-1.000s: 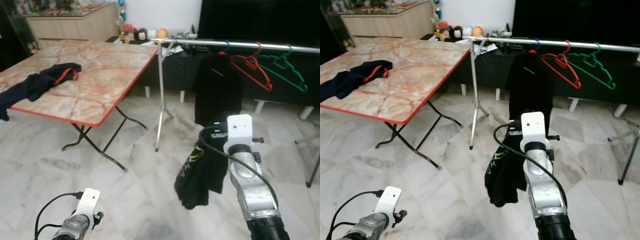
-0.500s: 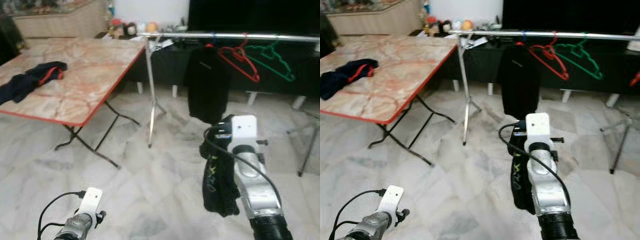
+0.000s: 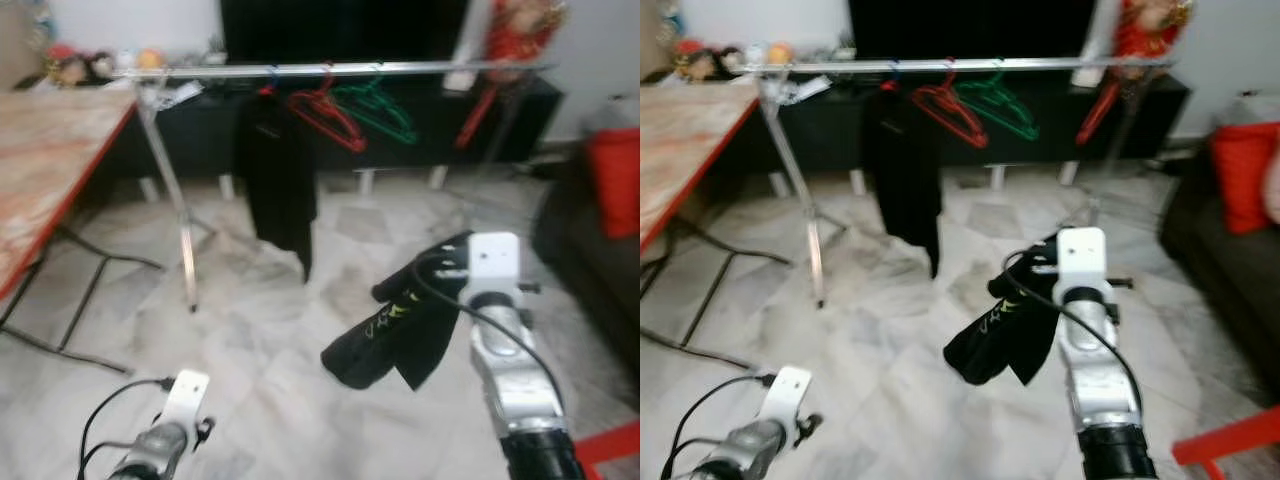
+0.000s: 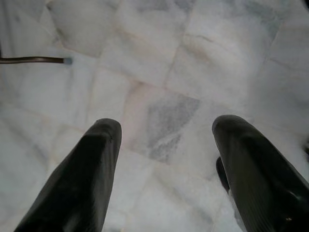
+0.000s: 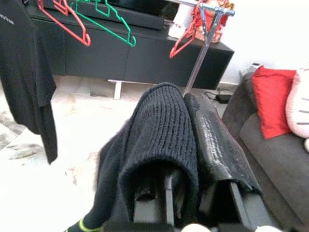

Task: Hang hanger

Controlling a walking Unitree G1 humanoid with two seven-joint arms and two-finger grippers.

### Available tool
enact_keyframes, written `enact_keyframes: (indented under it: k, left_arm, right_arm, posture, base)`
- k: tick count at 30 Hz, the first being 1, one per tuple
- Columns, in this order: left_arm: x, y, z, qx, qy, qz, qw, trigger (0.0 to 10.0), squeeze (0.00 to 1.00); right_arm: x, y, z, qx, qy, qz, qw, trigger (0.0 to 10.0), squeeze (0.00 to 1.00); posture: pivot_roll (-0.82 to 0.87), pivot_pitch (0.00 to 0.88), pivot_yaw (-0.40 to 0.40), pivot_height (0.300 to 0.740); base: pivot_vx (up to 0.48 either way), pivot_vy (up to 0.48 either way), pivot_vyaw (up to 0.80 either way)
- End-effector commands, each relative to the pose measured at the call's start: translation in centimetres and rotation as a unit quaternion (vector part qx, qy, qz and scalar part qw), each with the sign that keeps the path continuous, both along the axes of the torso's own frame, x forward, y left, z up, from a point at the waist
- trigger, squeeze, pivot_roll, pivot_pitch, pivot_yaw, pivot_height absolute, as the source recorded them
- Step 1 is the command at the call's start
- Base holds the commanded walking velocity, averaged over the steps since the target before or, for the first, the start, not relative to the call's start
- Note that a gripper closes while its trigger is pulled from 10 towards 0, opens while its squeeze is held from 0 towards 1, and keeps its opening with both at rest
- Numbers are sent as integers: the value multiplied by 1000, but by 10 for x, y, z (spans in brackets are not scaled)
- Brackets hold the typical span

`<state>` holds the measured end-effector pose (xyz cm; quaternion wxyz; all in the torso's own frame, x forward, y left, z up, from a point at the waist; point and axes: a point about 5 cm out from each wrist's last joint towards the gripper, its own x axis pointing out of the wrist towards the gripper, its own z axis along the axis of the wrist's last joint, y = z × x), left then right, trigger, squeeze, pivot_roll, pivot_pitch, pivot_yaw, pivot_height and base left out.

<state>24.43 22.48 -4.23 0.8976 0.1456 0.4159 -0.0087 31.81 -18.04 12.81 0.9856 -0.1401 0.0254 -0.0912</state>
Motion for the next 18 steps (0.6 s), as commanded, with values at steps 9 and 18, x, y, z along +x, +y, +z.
enact_keyframes:
  k: [9, 18]
  left_arm:
    - [-3, -2, -3, 1, 8, -1, 1000, 10000, 0]
    - [-3, -2, -3, -8, 1, 9, 1000, 10000, 0]
  right_arm:
    - [2, -2, 7, -5, -14, 2, 1000, 10000, 0]
    - [2, -3, 6, -7, -11, 2, 1000, 10000, 0]
  posture:
    - [-100, 26, 41, 740]
    - [-100, 28, 42, 740]
  base:
    - [0, -305, 0]
    - [0, -102, 0]
